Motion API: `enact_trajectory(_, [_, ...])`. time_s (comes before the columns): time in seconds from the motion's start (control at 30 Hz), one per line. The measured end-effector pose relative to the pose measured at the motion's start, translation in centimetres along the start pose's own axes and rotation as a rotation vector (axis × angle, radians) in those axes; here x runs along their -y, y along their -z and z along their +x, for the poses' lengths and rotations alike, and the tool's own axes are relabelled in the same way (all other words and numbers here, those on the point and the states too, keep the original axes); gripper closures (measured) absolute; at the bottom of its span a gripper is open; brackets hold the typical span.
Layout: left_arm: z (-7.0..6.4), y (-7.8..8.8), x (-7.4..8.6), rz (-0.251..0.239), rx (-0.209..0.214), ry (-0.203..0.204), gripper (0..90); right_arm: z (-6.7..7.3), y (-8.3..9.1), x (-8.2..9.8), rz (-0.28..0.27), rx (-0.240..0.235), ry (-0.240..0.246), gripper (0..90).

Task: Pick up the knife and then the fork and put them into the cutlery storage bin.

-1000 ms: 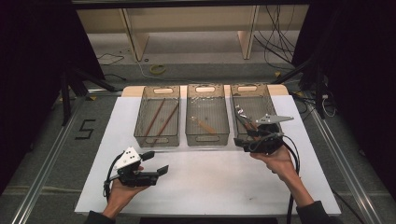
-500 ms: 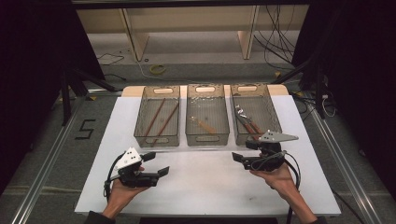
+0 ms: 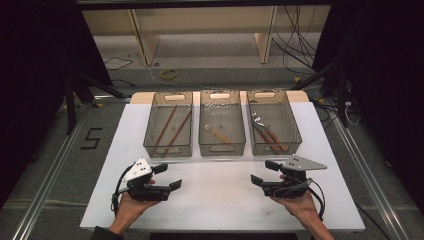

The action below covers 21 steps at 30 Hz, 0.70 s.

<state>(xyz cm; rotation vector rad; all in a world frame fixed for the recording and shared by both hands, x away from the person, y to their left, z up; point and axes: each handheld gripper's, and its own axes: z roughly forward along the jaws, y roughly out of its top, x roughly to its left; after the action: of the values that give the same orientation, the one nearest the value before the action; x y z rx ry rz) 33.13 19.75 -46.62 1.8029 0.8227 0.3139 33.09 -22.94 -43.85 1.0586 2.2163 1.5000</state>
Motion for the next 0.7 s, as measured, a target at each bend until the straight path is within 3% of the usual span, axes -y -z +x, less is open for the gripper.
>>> enact_trajectory(0.7, [0.0, 0.2, 0.1, -0.004, 0.008, 0.006, 18.0, 0.0, 0.9, 1.8, -0.014, 0.036, 0.009, 19.8])
